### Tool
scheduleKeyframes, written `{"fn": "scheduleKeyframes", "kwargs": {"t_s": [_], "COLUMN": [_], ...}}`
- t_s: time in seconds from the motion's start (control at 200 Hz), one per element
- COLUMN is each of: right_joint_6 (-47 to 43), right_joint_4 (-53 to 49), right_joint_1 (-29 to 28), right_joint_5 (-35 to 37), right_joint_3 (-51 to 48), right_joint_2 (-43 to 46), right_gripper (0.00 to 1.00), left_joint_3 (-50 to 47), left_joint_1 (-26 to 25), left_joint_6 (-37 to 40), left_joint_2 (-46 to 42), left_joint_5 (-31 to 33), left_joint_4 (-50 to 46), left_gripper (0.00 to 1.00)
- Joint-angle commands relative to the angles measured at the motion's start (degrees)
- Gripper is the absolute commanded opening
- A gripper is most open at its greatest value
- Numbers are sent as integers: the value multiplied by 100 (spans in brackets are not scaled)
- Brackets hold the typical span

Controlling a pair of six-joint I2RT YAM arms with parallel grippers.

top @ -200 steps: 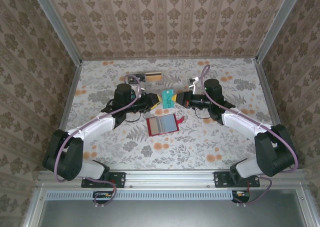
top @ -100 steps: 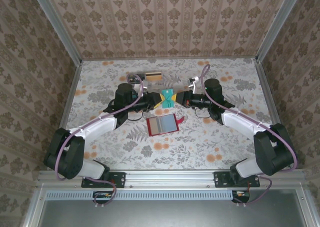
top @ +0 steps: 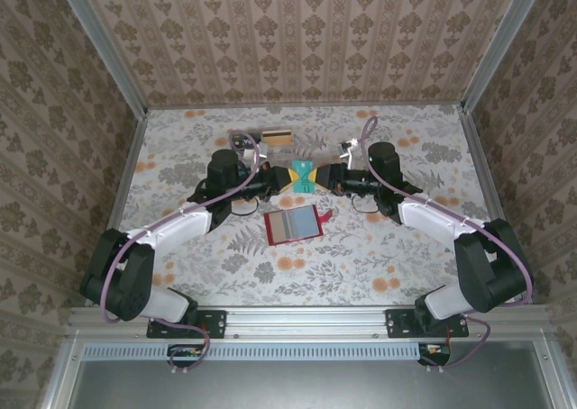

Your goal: Take the credit cards out of the card holder

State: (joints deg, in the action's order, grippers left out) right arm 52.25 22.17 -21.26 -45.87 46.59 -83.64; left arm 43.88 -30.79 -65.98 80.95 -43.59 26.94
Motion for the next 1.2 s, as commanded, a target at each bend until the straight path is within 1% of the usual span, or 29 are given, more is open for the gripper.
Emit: {"fn": "scheduleKeyframes", "kwargs": {"t_s": [0.0, 0.06, 0.115, 0.14, 0.195, 0.245, 0.28, 0.295, 0.345, 0.4, 0.49, 0.675, 0.73, 0.775, 0.9, 1.015, 1.13, 1.195], "right_joint_6": [-405, -574, -715, -777, -943, -1065, -1138, -1164, -1279, -1426, -1643, -2046, -2142, -2202, -2235, -2236, -2234, -2236], "right_joint_4": [-510, -759, -998, -1100, -1353, -1543, -1658, -1715, -1893, -2138, -2512, -3178, -3324, -3393, -3410, -3445, -3460, -3481], "right_joint_1": [5, 41, 68, 88, 120, 143, 163, 170, 183, 201, 201, 196, 200, 201, 197, 200, 196, 201], "right_joint_5": [-20, 60, 153, 199, 302, 386, 443, 474, 583, 738, 1034, 1489, 1627, 1736, 1897, 1962, 1977, 1993], "right_joint_3": [34, 52, 58, 56, 65, 74, 76, 78, 82, 101, 137, 258, 266, 250, 121, 56, 62, 92], "right_joint_2": [101, 203, 336, 356, 608, 733, 833, 867, 1006, 1177, 1458, 2047, 2219, 2348, 2626, 2736, 2756, 2748], "right_gripper": [61, 76, 84, 91, 97, 100, 100, 100, 100, 100, 100, 100, 100, 100, 100, 100, 100, 100], "left_joint_3": [145, 294, 488, 589, 834, 1067, 1226, 1297, 1522, 1720, 1955, 1912, 1863, 1839, 1773, 1743, 1560, 1473], "left_joint_1": [0, 19, 28, 29, 37, 46, 46, 46, 55, 70, 106, 152, 152, 152, 222, 230, 273, 333], "left_joint_6": [514, 968, 1487, 1738, 2334, 2913, 3301, 3414, 3968, 4500, 5583, 7889, 8765, 9247, 10324, 11312, 12205, 12552], "left_joint_2": [-159, -247, -311, -333, -356, -352, -338, -330, -292, -258, -228, -394, -439, -481, -521, -365, -156, -12], "left_joint_5": [-129, -61, 36, 93, 253, 482, 632, 819, 1095, 1436, 1909, 2495, 2590, 2717, 3205, 3818, 4247, 4418], "left_joint_4": [-525, -1182, -1863, -2224, -2954, -3605, -4019, -4200, -4726, -5167, -5702, -5861, -5945, -6011, -5928, -5810, -5420, -5111], "left_gripper": [0, 0, 0, 0, 0, 0, 0, 0, 0, 0, 0, 0, 0, 0, 0, 0, 0, 0]}}
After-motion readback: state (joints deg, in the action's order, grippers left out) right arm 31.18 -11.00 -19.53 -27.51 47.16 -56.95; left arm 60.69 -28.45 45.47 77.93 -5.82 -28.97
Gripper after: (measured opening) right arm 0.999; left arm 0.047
